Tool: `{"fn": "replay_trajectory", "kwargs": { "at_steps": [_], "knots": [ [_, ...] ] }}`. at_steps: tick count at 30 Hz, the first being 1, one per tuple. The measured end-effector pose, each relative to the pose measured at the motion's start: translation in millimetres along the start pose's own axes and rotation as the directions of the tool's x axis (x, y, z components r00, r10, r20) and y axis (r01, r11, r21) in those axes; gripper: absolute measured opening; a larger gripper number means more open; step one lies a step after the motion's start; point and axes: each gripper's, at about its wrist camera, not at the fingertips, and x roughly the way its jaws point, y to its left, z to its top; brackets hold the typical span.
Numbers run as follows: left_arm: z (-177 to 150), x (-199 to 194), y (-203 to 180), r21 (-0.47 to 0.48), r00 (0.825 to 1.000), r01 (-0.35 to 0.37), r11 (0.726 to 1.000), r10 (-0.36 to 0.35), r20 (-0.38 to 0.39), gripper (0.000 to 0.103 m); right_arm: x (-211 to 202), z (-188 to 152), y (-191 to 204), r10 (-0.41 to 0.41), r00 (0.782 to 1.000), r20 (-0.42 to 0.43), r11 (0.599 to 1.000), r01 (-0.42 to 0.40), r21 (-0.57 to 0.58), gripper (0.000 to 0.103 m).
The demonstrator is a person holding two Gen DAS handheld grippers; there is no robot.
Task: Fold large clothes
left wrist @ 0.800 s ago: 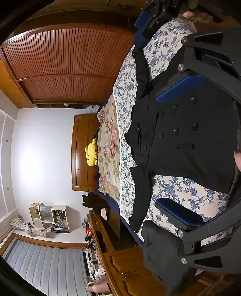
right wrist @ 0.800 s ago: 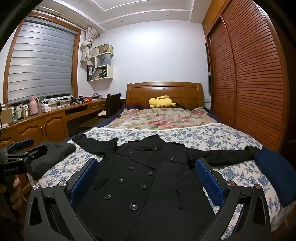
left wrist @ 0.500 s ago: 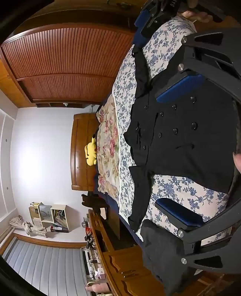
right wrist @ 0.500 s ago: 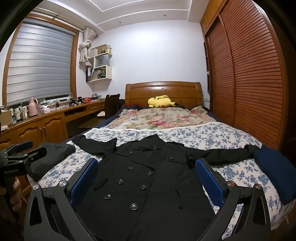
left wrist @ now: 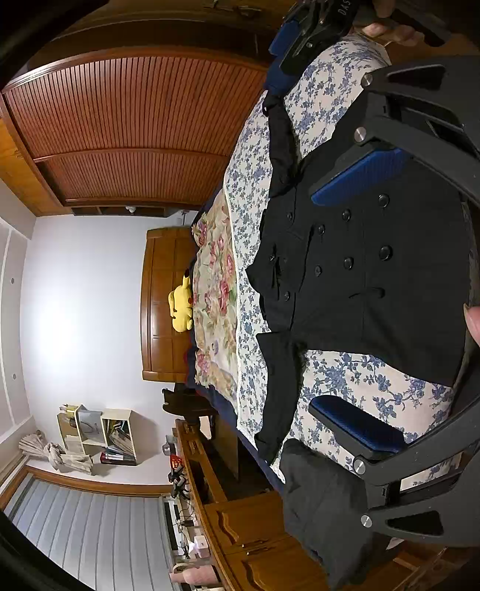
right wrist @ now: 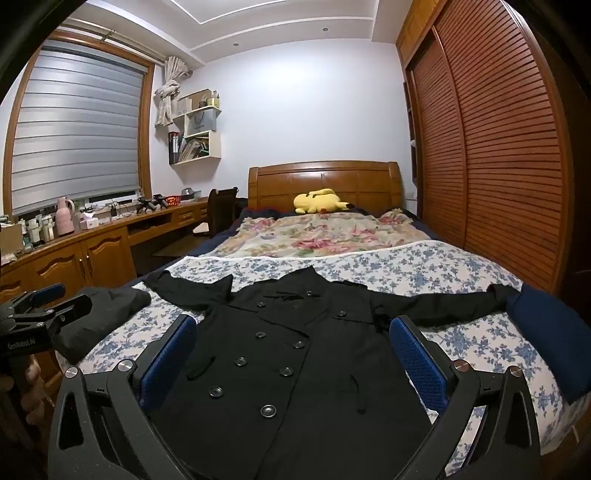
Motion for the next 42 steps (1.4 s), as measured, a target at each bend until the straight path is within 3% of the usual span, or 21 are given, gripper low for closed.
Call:
{"fn": "replay_trajectory", "kwargs": {
  "at_steps": [42],
  "knots": [
    [0.0,-2.7,-0.8,0.011,1.000,0.005,1.000,-0.005,0.001,0.103,-2.2,-2.3,1.0,0.009,1.000,-0.004,1.000,-0.009,0.007,0.103]
  ]
}}
